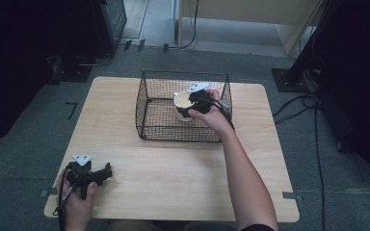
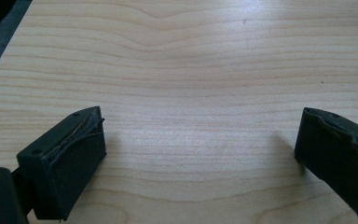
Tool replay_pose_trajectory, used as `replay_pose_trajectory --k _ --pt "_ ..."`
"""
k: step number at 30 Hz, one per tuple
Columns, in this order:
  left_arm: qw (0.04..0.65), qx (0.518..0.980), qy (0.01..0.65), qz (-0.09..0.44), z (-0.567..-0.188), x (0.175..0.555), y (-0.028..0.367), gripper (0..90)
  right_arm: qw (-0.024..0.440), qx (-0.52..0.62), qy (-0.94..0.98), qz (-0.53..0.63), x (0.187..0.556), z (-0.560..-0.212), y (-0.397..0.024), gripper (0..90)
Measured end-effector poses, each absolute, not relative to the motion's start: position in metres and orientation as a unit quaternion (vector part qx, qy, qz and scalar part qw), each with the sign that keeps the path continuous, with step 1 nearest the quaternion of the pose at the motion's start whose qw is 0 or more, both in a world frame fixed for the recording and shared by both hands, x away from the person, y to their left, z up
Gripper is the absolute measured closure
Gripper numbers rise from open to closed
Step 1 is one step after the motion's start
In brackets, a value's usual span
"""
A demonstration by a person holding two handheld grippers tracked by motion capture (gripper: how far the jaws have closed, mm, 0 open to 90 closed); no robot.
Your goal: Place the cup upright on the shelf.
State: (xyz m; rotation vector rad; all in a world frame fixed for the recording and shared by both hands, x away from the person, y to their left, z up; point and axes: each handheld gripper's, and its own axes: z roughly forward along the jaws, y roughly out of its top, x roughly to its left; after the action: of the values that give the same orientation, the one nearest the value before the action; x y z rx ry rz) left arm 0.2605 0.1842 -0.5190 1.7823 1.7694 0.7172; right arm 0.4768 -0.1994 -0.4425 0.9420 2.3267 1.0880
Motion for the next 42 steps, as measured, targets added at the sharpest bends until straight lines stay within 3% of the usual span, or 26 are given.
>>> replay_pose_trajectory --k 2,23,31,42 --pt "0.262 0.659 0.654 0.265 -0.519 0.261 0.184 1.9 0.226 0.349 0.825 0.383 0.475 -0.443 -0.199 9.1" --pt "0.262 0.659 0.654 0.265 -0.519 0.261 0.184 1.9 0.252 0.364 0.788 0.428 0.454 -0.416 -0.211 6.7" --pt "0.262 0.658 0.654 0.265 -0.519 0.261 0.184 1.9 0.266 0.351 0.776 0.451 0.428 -0.394 -0.219 6.7" --pt "0.262 0.658 0.654 0.265 -0.519 0.261 0.184 1.8 0.278 0.348 0.778 0.444 0.393 -0.39 -0.241 6.7"
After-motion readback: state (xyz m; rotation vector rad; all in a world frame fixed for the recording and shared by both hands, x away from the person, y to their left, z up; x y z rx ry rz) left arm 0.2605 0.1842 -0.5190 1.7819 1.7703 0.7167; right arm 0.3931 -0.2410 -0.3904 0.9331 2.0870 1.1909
